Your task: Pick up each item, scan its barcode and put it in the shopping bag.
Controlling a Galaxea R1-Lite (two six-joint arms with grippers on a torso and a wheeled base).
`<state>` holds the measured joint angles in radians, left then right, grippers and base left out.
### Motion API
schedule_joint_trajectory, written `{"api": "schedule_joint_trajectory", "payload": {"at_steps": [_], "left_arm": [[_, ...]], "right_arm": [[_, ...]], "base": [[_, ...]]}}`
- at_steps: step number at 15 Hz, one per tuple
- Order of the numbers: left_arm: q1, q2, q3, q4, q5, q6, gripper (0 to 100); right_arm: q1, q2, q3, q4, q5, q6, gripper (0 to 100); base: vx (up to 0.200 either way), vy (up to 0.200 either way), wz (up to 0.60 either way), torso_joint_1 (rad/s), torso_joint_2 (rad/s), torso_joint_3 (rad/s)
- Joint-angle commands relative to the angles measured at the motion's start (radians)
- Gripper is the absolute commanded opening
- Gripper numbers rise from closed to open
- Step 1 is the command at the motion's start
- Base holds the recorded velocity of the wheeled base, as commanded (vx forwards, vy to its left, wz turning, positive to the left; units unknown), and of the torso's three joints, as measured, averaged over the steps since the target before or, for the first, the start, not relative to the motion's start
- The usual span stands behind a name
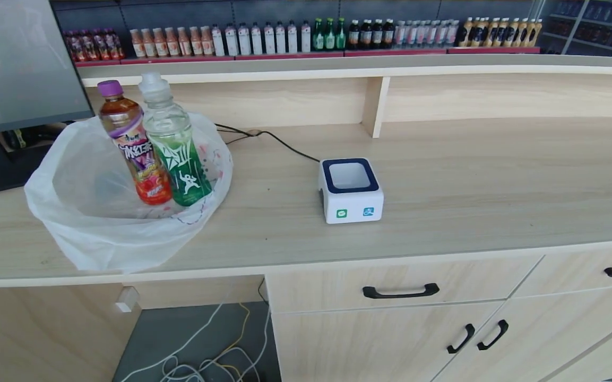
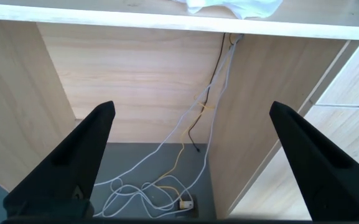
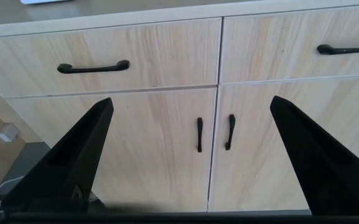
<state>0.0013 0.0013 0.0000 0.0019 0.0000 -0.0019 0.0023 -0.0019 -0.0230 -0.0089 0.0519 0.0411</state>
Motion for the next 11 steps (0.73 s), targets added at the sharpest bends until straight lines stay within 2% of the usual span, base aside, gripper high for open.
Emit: {"api": "schedule_joint_trajectory", "payload": {"at_steps": [1,11], "left_arm": [[0.000,0.000,0.000,0.000,0.000,0.000,100],[0.000,0.000,0.000,0.000,0.000,0.000,100]], "right_arm": [[0.001,0.002,0.002,0.000,0.000,0.000,100],[0.001,0.002,0.000,0.001,0.000,-0.001,100]], "base": [[0.000,0.000,0.00,0.000,0.00,0.000],[0.000,0.000,0.00,0.000,0.00,0.000]]}}
